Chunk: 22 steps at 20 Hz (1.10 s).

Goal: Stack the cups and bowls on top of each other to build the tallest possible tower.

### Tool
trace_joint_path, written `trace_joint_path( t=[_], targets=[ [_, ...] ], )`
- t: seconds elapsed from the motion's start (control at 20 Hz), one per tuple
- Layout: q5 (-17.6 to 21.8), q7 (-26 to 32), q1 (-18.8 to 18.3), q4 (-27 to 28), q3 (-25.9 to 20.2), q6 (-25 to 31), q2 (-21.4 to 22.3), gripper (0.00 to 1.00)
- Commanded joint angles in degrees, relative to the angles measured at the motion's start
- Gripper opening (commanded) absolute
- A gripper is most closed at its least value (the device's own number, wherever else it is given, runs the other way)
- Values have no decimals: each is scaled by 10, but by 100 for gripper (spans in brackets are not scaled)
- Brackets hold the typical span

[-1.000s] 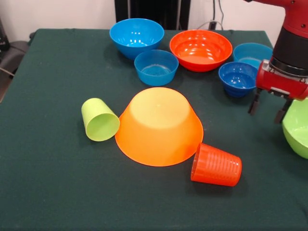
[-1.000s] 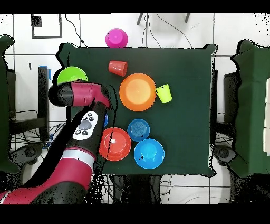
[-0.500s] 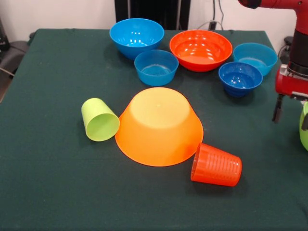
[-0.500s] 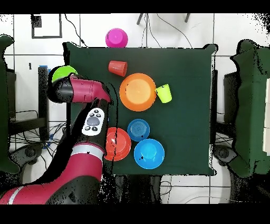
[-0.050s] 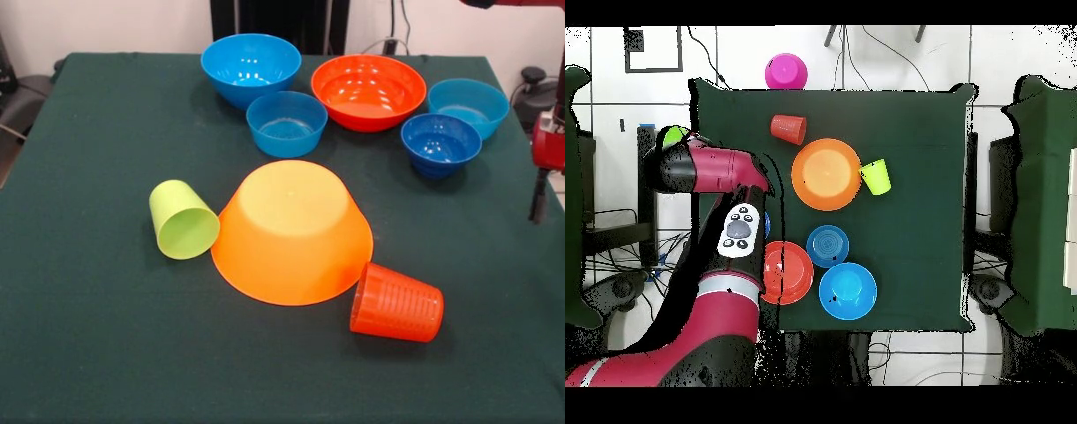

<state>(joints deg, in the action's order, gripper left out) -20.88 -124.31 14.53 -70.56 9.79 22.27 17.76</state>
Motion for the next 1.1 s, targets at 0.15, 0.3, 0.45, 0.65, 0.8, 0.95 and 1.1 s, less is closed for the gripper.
trace_joint_path(
  t=[0.15, 0.3, 0.45, 0.65, 0.8, 0.95, 1.1],
  targets=[
    [8, -40, -20, -30, -75, 25, 1, 100],
    [7, -39, -21, -29, -73, 43, 10, 100],
    [7, -39, -21, -26, -70, 56, 14, 100],
    [14, -33, -21, -26, -64, 67, 16, 100],
    [23, -26, -21, -27, -53, 83, 17, 100],
    [42, -8, -33, -71, -38, 87, 35, 100],
    [64, 8, -43, -110, -30, 63, 49, 100]
  ],
)
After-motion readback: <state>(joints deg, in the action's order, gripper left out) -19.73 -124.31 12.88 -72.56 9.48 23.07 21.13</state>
